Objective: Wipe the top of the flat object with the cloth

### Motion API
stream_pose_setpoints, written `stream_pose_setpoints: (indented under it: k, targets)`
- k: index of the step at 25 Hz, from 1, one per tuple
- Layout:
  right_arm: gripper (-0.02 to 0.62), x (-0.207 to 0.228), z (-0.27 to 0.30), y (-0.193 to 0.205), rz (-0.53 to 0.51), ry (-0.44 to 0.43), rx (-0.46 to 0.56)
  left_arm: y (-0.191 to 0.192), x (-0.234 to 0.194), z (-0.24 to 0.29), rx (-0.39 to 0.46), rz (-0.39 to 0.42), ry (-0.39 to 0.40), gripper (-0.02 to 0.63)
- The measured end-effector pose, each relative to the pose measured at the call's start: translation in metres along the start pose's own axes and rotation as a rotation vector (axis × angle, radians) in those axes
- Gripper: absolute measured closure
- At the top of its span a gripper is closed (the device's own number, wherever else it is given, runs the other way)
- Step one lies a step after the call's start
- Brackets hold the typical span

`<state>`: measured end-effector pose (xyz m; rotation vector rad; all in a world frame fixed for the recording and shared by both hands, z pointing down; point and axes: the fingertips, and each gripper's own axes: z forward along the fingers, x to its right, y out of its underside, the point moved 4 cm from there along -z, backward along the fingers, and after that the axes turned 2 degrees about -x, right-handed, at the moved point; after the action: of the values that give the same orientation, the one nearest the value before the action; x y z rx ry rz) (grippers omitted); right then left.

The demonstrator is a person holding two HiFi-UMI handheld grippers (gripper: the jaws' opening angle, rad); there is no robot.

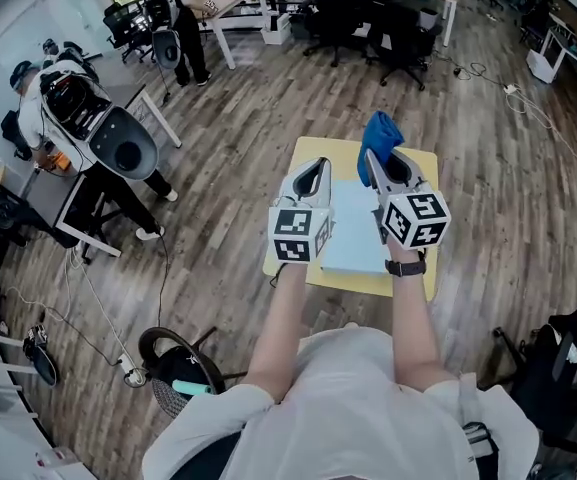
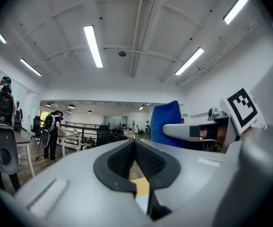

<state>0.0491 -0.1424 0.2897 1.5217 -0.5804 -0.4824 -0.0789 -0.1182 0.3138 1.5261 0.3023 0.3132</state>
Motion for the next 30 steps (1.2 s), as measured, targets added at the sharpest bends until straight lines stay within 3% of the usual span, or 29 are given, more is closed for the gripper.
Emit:
stream_pose_setpoints:
  k: [9, 19, 30]
  targets:
    - [0.534, 0.071, 0.011, 0.03, 0.095, 0.055, -0.039, 0.025, 0.009, 0.046, -0.073, 0.003, -0.014, 0.595]
    - [0.534, 0.099, 0.067, 0.098, 0.133, 0.052, -0.196, 0.074, -0.046, 0.093, -0.147, -0.035, -0.005, 0.595]
    - [0.534, 0.103, 0.144, 0.163, 0.04, -0.081, -0.448, 0.096, -0.097, 0.143, -0.198, -0.077, -0.005, 0.595]
